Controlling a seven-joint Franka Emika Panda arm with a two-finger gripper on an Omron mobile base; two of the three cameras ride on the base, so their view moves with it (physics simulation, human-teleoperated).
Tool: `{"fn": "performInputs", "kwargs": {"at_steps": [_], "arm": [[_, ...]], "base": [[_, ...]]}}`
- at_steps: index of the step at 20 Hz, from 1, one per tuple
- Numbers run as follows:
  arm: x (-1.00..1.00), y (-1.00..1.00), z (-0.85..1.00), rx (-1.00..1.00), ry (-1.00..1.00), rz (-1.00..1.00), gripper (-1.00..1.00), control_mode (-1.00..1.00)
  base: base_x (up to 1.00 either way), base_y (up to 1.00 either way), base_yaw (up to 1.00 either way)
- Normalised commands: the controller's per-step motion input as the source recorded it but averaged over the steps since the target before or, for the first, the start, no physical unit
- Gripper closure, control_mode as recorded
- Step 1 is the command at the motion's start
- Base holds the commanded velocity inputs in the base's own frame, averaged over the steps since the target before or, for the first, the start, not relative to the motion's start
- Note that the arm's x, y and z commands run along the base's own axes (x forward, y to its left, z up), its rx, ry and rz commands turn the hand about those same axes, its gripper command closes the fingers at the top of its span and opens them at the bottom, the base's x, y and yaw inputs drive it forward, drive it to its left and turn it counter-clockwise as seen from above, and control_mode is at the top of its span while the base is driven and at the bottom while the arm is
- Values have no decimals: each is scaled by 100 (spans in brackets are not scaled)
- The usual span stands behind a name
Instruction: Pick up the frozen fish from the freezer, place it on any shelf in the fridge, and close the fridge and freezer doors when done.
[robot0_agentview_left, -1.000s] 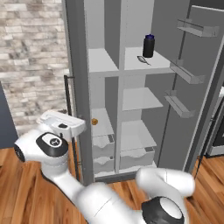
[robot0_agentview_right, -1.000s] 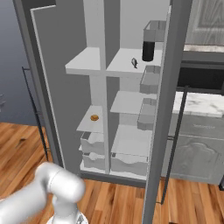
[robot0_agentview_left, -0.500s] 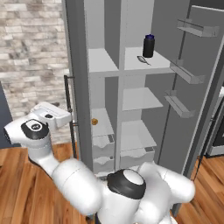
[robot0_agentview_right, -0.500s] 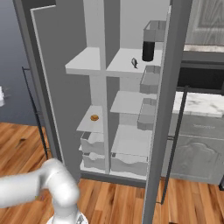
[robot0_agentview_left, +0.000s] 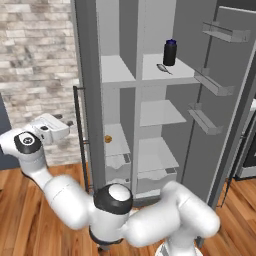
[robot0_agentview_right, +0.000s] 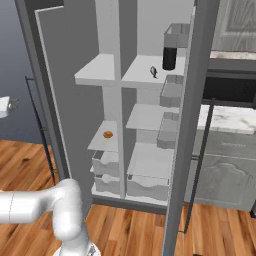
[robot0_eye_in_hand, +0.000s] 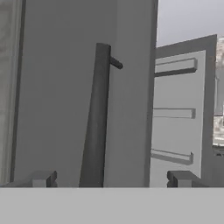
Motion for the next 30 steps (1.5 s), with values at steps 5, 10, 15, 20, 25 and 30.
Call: {"fn": "performInputs", "kwargs": {"at_steps": [5, 10, 15, 20, 25, 30], "arm": [[51, 9, -30, -2, 2, -7, -100, -100], [60, 0, -22, -1, 2, -3, -100, -100], [53, -5, -8, 0, 0, -2, -100, -100], [0, -59, 0, 0, 0, 0, -100, -100], [0, -95, 0, 0, 0, 0, -100, -100], [5, -100, 0, 0, 0, 3, -100, -100]], "base": [[0, 0, 0], [0, 0, 0], [0, 0, 0], [0, 0, 0], [0, 0, 0], [0, 0, 0]]}}
